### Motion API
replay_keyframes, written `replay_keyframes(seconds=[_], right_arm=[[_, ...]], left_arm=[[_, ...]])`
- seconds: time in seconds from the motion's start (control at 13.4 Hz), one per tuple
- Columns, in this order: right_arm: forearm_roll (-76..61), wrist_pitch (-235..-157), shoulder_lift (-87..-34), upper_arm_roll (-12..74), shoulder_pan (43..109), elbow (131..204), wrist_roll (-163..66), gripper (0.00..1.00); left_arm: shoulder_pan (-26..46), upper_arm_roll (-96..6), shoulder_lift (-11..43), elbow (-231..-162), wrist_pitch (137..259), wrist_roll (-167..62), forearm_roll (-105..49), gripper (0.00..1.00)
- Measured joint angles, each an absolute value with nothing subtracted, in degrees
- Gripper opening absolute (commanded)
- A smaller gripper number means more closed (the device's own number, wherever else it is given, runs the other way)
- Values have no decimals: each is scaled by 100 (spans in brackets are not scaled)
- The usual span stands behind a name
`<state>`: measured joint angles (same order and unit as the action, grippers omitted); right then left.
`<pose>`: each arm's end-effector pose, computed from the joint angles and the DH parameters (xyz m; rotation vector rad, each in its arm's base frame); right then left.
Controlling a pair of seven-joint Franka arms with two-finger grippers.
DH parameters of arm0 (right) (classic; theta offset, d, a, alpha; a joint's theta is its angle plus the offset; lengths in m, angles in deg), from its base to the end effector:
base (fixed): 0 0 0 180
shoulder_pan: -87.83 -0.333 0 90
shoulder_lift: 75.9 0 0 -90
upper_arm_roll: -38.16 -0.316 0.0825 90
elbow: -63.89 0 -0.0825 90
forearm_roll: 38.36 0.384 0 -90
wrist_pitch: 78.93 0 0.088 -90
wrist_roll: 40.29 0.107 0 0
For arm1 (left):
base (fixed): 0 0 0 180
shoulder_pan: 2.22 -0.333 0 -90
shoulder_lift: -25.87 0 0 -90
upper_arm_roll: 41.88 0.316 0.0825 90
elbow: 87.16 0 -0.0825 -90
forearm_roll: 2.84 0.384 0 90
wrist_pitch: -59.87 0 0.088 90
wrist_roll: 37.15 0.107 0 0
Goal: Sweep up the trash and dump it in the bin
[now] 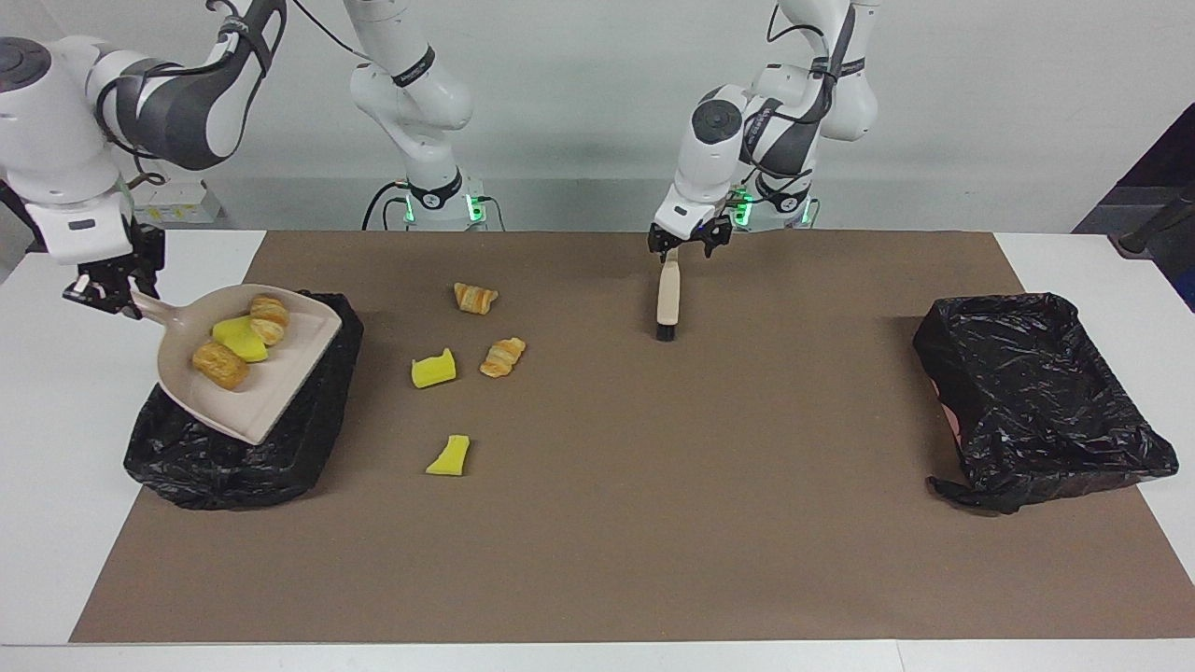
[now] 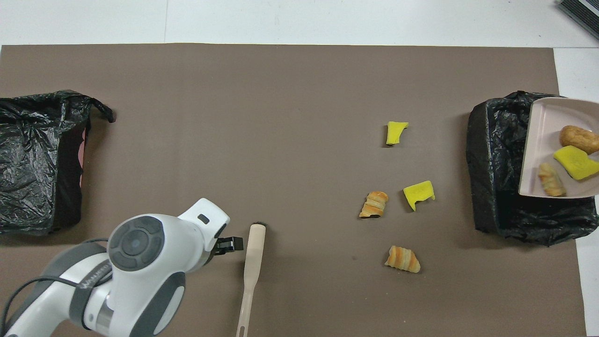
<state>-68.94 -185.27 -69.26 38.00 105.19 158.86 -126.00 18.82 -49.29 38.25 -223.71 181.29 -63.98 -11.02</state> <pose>0.5709 -0.2183 0.5521 2.1376 1.6722 -0.4923 0.4012 -0.2253 0.4002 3.0783 0.0814 -0.1322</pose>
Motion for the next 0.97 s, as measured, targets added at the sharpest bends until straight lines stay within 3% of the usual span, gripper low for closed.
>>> replay_keyframes(seconds=[0.3,0.52,0.97], right_arm=[[-7756,-18515,-6929,3795,10243,16062,-11881,0],[-8433,-18384,-6928,3793,9961,16202,-11365,0],[-9758,-17810,-6948,3784,9386,16210,-11190,0]], left_arm=[[712,-4911,3695,-21986,18042,-4903,-821,100],[298,-4909,3567,-21741,17814,-4185,-546,100],[-203,-4908,3079,-19935,16413,-3758,-330,100]])
